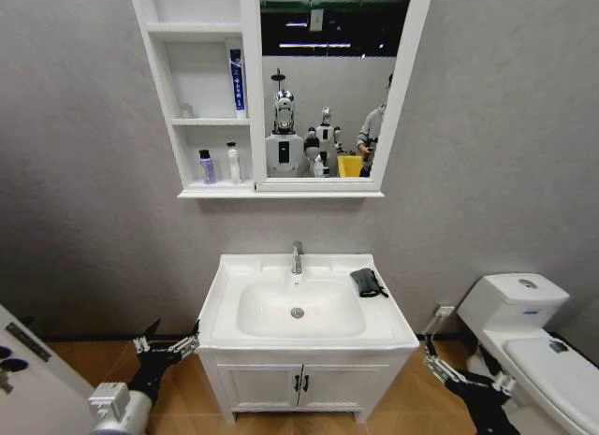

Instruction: Move facial cleanser and shampoo from washbasin to cabinet, then wipe washbasin with towel.

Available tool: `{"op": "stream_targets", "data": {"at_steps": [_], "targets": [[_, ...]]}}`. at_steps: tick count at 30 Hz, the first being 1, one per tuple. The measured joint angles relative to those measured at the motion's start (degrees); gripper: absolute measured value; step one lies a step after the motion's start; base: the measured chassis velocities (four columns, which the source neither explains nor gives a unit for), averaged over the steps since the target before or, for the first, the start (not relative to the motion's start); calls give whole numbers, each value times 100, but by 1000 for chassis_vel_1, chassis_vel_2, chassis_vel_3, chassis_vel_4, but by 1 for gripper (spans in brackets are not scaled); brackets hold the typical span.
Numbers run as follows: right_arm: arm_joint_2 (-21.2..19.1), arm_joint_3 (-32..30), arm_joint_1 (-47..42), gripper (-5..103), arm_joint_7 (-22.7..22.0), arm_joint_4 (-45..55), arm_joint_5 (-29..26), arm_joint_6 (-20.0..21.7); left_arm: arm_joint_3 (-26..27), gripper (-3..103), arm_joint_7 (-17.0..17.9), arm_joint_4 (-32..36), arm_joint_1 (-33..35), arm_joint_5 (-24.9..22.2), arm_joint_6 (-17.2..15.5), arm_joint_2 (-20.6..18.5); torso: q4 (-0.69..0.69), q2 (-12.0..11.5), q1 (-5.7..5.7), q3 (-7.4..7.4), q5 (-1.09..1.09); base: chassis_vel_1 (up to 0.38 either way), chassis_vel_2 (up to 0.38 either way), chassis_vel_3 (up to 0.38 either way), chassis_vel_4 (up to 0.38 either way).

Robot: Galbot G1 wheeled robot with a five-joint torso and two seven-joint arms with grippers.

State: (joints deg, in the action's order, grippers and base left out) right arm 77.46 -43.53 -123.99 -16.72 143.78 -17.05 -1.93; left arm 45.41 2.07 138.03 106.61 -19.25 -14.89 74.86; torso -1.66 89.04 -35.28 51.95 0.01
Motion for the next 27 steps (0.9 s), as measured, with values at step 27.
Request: {"op": "stream_targets", "data": {"at_steps": [27], "targets": [[-21,118,3,100,91,-46,112,-27,0,100,0,0,0,0,0,0,-1,0,0,0,-1,0,0,0,0]]}}
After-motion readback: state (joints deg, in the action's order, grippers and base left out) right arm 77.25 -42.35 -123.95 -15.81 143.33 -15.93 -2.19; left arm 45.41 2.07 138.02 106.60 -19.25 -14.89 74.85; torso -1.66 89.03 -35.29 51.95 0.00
